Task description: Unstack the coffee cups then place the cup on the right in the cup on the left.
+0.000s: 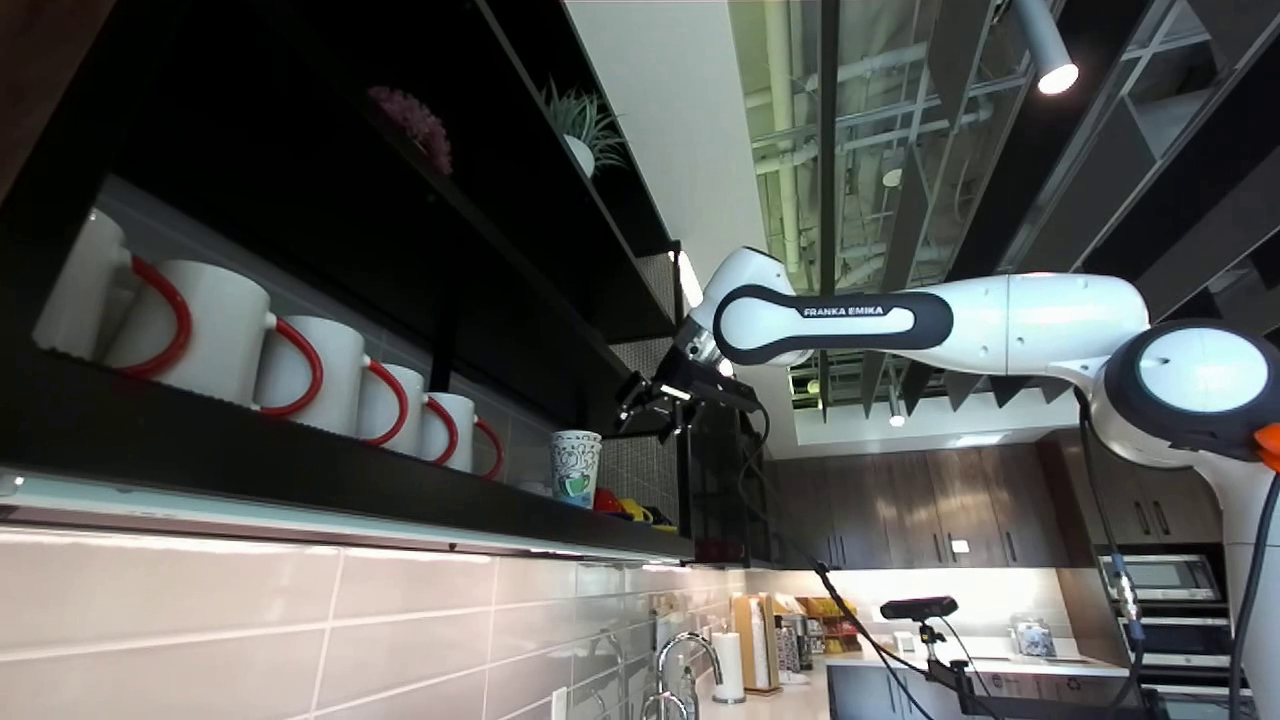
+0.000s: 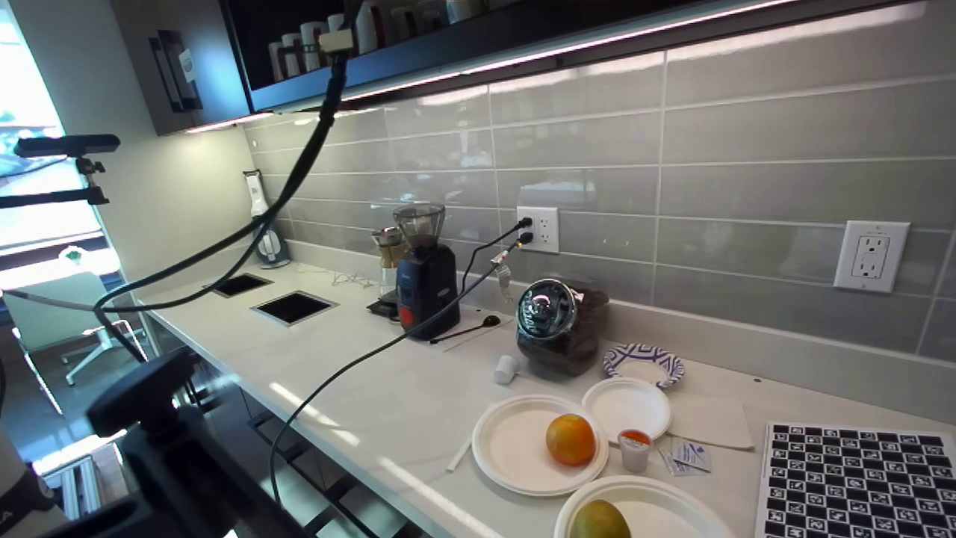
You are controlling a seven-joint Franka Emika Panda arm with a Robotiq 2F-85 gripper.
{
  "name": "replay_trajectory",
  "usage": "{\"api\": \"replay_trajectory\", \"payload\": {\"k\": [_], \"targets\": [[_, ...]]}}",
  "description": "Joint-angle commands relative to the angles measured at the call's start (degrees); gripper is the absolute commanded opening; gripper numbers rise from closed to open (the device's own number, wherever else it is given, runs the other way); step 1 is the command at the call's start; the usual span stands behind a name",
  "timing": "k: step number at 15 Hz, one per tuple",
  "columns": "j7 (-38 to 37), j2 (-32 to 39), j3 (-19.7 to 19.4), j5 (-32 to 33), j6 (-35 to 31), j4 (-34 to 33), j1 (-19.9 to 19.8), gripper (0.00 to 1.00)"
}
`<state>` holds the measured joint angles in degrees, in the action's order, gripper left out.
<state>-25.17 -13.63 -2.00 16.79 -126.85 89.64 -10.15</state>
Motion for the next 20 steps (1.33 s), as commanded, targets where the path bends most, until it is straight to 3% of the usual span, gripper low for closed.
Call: {"api": "replay_trajectory", "payload": {"k": [1, 6, 12, 20], "targets": [[-2.46, 3.55, -0.46, -2.62, -1.16, -4.88, 0.25, 1.0], [-4.81, 6.8, -0.71, -8.69, 0.84, -9.34, 1.07, 1.0], [-9.55, 9.39, -0.29, -8.75, 1.02, -13.0, 0.45, 1.0], [-8.24, 13.79, -0.69, -9.6, 4.45, -19.24, 0.21, 1.0]]}}
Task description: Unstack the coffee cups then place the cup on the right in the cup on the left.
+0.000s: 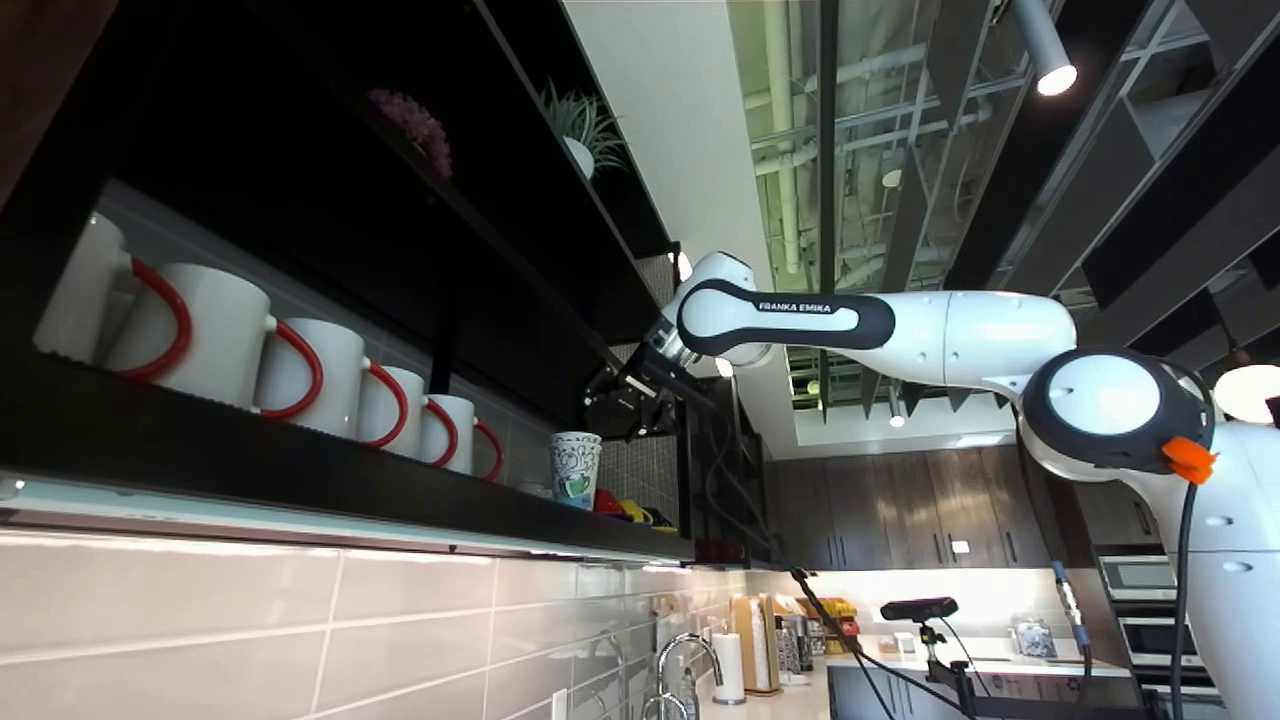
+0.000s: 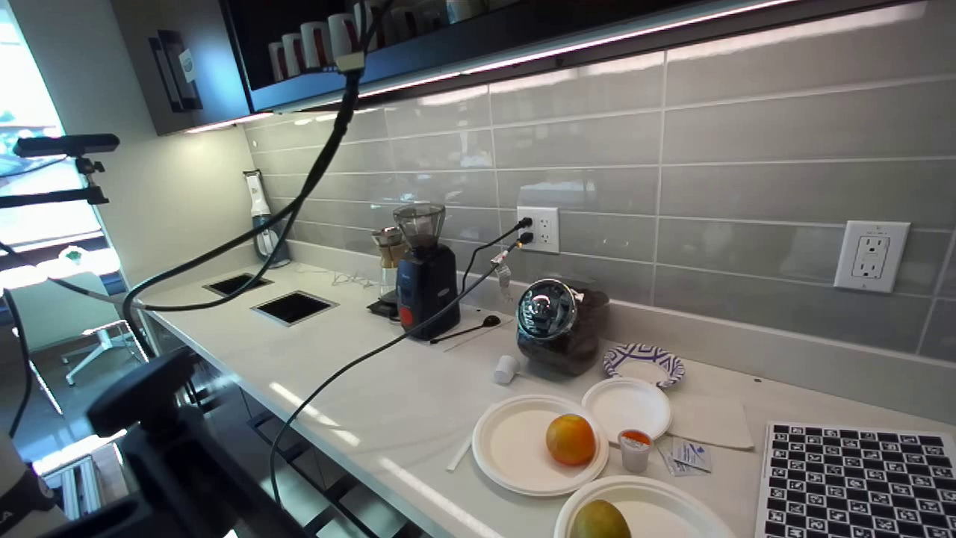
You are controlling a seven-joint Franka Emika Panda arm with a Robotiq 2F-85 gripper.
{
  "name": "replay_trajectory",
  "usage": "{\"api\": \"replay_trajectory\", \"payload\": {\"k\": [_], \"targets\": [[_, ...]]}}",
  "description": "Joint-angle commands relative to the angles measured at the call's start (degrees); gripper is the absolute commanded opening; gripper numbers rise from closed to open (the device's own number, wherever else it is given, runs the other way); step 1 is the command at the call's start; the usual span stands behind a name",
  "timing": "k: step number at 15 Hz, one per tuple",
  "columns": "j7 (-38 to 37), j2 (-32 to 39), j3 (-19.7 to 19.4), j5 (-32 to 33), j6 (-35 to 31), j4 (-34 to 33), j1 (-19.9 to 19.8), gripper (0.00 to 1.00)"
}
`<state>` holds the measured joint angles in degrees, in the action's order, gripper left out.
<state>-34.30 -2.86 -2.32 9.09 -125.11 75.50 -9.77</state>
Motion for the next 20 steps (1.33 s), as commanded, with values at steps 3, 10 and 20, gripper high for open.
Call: {"api": "replay_trajectory", "payload": {"k": [3, 10, 20], "targets": [[0.77, 4.29, -0.41, -1.96, 3.13, -6.68, -0.19, 0.94], [1.41, 6.52, -0.33, -3.05, 4.16, -9.4, -0.34, 0.34], [4.52, 6.94, -0.37, -6.21, 6.19, -11.62, -0.8, 0.0]]}}
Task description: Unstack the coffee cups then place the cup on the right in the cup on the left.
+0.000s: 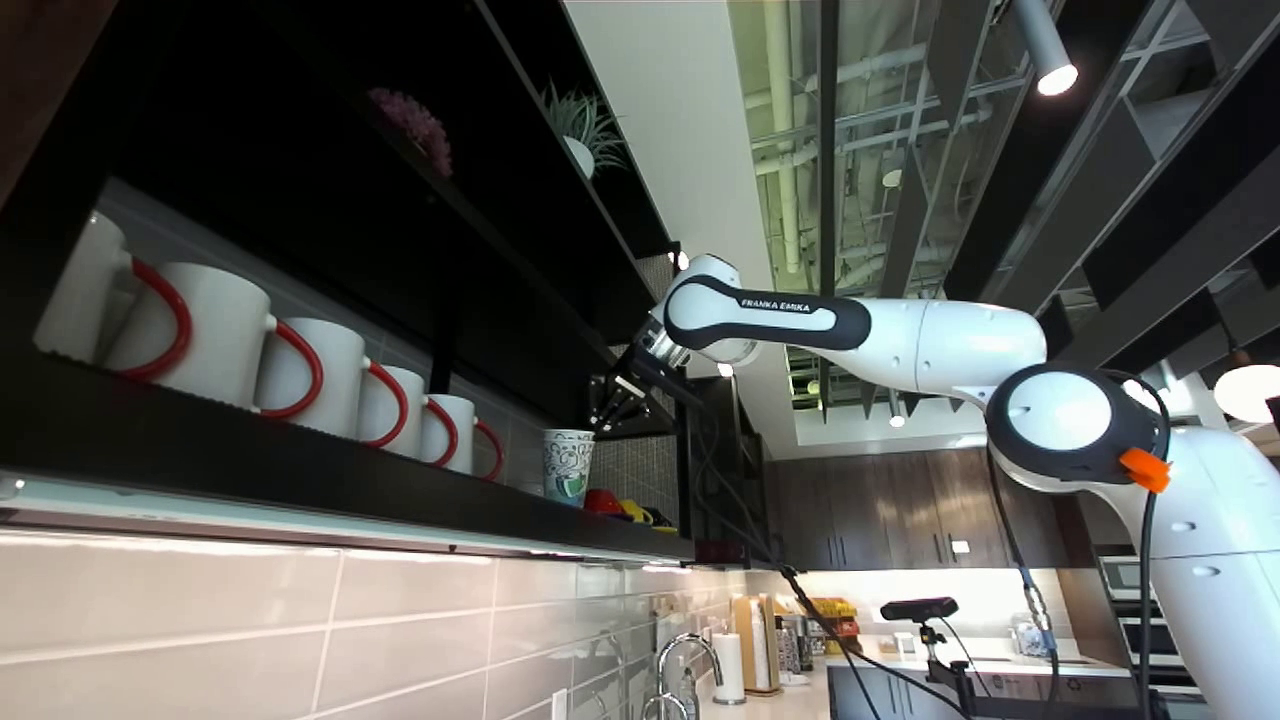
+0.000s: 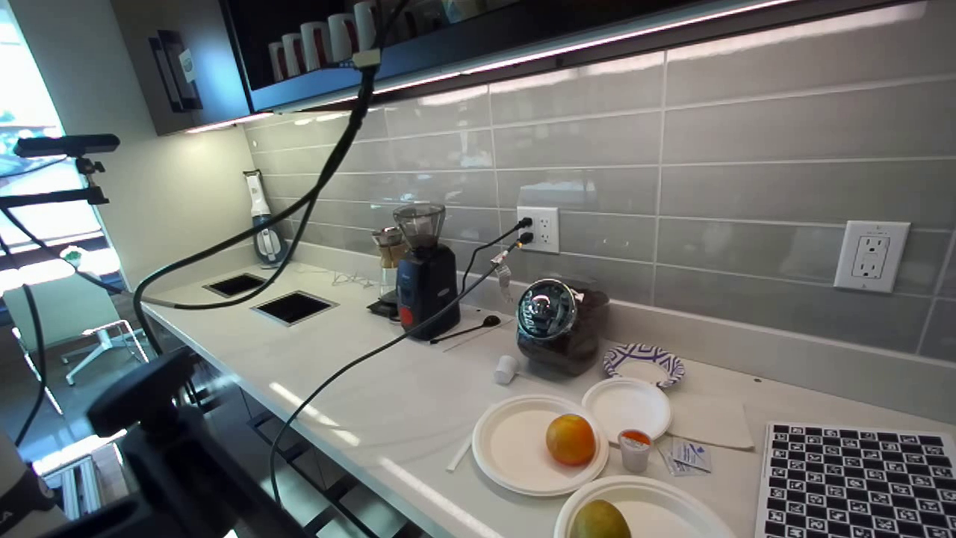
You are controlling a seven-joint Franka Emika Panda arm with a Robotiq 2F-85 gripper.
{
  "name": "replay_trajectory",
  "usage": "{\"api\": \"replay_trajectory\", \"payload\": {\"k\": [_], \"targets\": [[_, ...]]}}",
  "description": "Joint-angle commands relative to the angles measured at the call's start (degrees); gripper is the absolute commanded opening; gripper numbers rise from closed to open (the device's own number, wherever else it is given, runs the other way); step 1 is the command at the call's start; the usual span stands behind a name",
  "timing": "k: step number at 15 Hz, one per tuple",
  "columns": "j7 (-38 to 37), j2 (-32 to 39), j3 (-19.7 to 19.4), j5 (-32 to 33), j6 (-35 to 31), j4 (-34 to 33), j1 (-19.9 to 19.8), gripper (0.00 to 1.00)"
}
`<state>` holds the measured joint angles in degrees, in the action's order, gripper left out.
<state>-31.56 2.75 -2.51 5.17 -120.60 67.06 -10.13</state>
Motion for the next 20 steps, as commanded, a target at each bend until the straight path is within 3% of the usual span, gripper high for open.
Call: {"api": "replay_trajectory", "payload": {"k": [1, 8, 20], "targets": [[1.73, 1.27, -0.21, -2.53, 1.59, -3.3, -0.51, 0.01], [0.74, 1.01, -0.53, -3.21, 0.08, -5.42, -0.77, 0.01], [1.12, -1.79, -0.15, -4.02, -15.67, -0.7, -0.23, 0.01]]}}
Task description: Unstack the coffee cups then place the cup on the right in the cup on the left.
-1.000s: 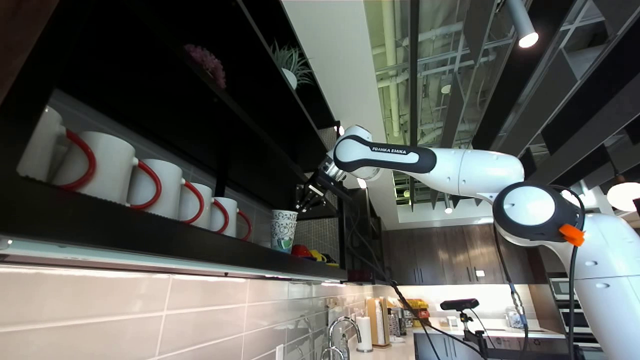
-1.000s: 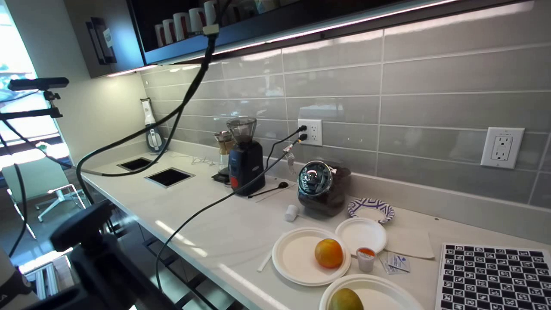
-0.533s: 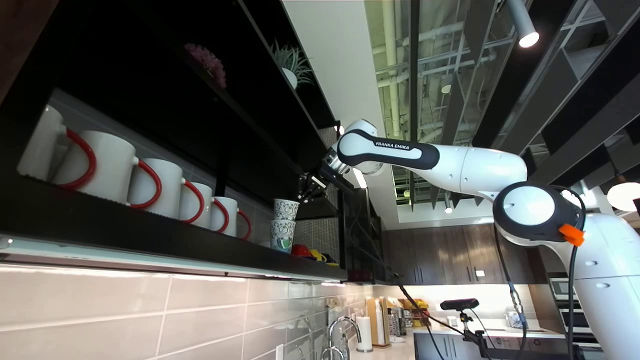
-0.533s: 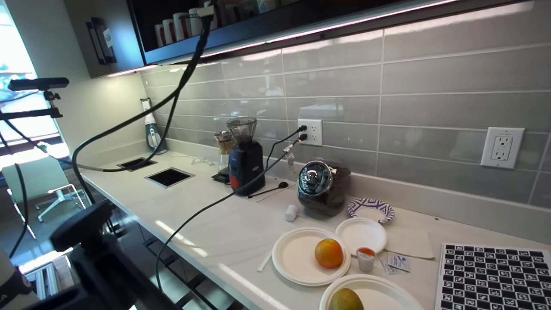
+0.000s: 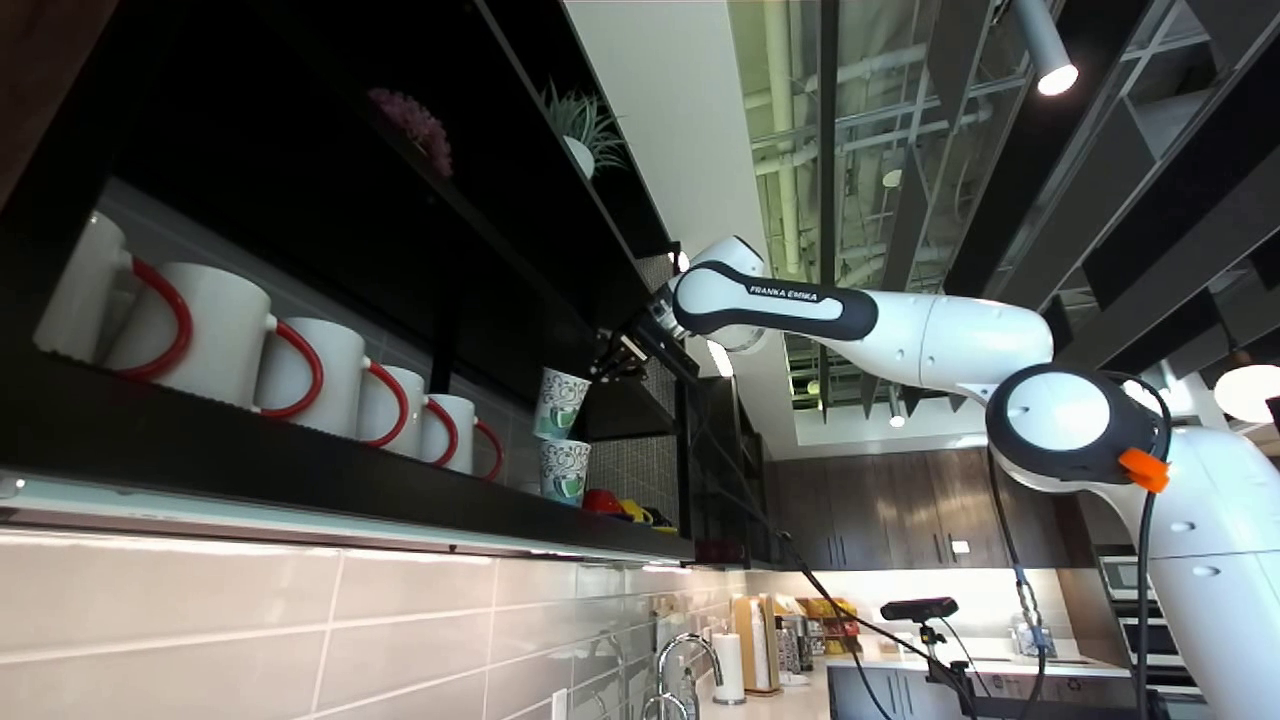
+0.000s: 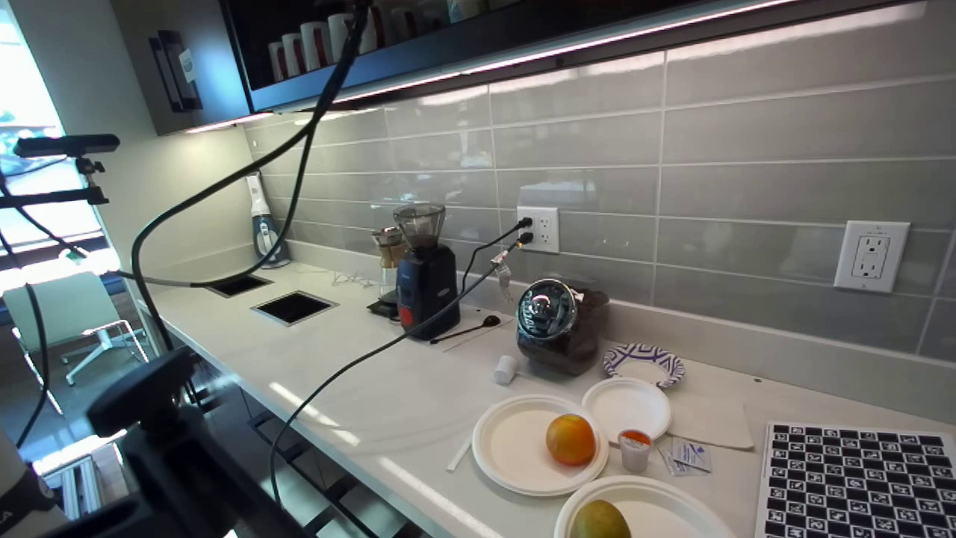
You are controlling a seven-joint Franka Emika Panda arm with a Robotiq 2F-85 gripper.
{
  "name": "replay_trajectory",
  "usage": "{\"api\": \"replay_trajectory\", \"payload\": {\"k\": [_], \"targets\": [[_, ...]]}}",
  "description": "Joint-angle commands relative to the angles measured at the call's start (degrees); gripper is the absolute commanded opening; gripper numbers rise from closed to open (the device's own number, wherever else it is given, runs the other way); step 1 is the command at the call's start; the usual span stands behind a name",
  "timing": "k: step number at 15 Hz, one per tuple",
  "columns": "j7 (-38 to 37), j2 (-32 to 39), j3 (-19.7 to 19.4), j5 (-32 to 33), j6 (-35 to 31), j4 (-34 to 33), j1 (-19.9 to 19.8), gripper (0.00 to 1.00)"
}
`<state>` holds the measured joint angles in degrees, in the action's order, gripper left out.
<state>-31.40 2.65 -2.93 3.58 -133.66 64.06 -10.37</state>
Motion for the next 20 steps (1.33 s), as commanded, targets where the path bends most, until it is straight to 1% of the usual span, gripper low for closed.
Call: {"api": "replay_trajectory", "payload": {"k": [1, 4, 9, 13, 20], "targets": [[1.35, -1.95, 0.38, -3.07, -3.24, 2.69, 0.07, 0.01], [2.7, -2.56, 0.89, -6.65, -3.2, 3.1, 0.2, 0.01], [5.09, -3.01, 1.45, -11.21, 2.1, 2.8, 0.37, 0.01], [6.11, -2.67, 2.16, -11.06, 8.48, 2.26, 0.92, 0.01], [7.18, -0.95, 3.27, -10.22, 17.08, 0.08, 1.77, 0.01]]}}
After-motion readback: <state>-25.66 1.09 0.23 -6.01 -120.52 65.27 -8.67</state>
